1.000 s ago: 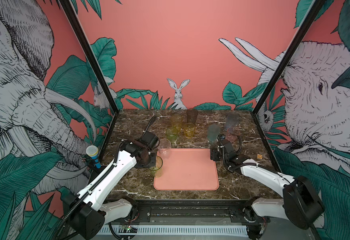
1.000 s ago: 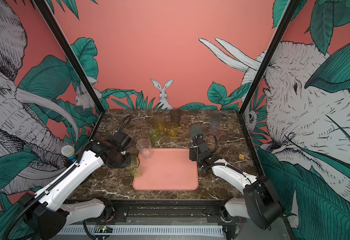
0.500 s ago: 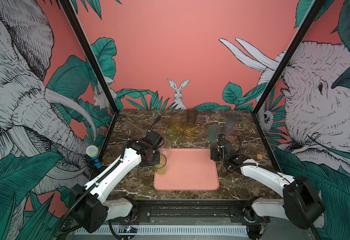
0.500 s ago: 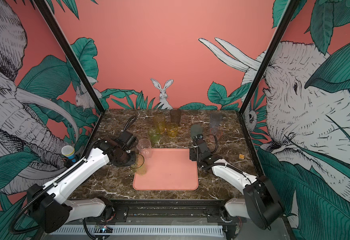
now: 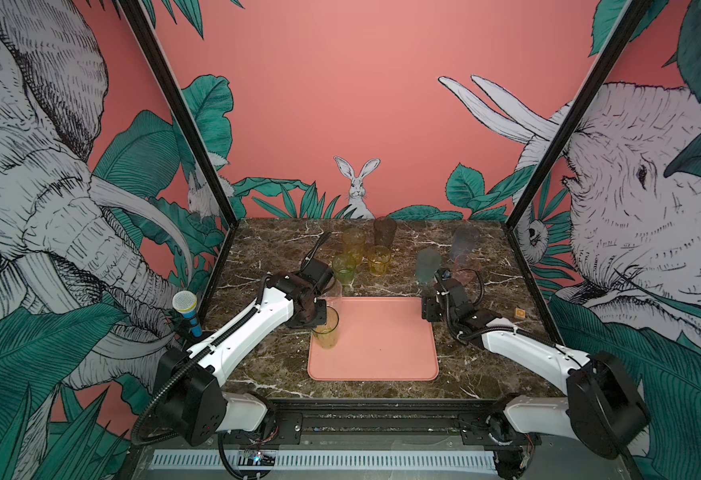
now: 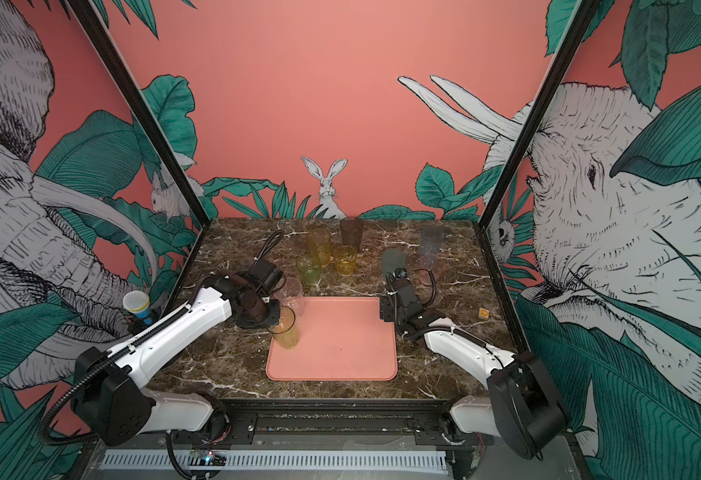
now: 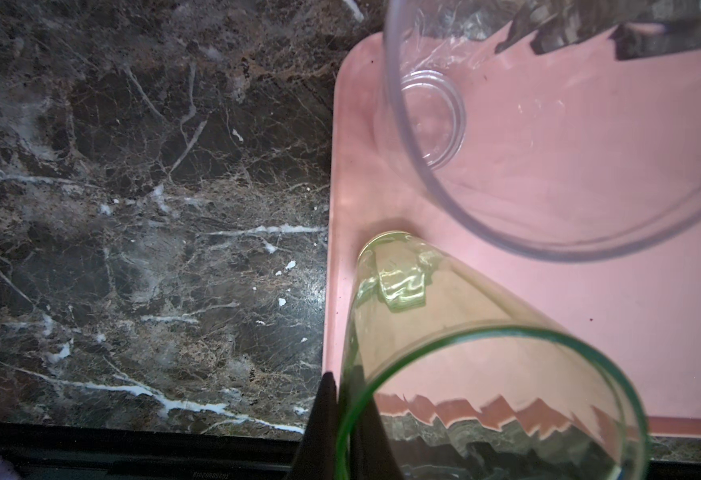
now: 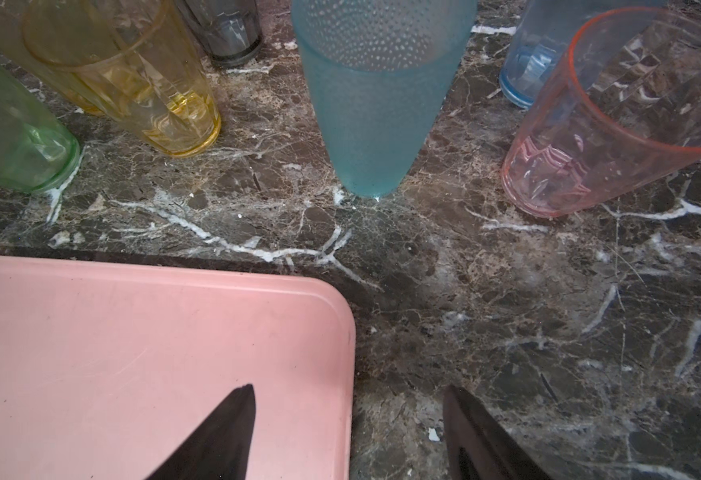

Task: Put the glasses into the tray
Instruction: 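Lower the green cup onto the tray and open the left gripper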

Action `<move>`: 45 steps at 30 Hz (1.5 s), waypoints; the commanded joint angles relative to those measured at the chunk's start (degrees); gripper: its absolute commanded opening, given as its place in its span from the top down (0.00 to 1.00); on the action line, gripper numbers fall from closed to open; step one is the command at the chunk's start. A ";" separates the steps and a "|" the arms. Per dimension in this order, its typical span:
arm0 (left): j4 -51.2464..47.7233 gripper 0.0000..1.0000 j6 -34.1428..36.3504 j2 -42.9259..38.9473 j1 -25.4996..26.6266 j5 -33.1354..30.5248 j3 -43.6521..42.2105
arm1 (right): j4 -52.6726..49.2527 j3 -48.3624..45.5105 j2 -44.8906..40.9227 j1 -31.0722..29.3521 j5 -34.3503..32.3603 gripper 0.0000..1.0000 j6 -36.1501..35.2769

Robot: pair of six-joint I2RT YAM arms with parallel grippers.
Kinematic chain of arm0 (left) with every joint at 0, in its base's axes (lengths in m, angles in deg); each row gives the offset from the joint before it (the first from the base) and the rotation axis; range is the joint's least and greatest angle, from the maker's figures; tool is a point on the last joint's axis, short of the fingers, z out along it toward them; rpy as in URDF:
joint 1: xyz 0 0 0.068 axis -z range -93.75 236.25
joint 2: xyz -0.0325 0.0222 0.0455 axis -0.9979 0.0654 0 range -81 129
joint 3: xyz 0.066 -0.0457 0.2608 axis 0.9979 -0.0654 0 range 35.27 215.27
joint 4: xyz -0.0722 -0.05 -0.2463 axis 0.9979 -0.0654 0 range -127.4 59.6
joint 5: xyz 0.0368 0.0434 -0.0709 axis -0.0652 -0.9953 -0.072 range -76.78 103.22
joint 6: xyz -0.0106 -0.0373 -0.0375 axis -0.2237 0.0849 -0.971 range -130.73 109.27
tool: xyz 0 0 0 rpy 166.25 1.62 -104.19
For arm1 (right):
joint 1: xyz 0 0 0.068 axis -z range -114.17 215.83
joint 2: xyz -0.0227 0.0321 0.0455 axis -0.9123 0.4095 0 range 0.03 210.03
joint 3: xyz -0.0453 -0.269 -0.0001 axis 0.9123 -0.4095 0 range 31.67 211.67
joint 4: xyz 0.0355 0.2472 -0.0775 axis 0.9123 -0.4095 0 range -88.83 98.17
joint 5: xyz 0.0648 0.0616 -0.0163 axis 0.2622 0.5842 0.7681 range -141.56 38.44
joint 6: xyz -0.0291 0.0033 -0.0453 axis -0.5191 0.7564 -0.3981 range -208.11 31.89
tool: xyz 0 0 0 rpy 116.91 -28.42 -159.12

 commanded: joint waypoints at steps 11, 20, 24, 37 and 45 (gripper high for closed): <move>0.60 1.00 -0.14 1.43 0.53 -0.65 3.01 | 0.57 1.45 0.48 0.29 -0.65 0.26 -0.38; 0.25 0.98 -0.06 2.44 0.51 -1.03 3.91 | 0.19 1.54 0.43 0.29 -0.72 0.26 -0.34; -0.10 0.87 0.09 2.53 0.54 -1.00 4.28 | 0.07 1.59 0.30 0.28 -0.77 0.26 -0.45; -2.59 0.70 0.94 1.62 0.53 -2.10 7.50 | 0.07 1.66 0.47 0.34 -0.72 0.26 -0.39; -5.71 0.63 4.30 2.69 0.43 -3.97 14.85 | 0.25 1.45 0.16 0.37 -0.93 0.26 -0.38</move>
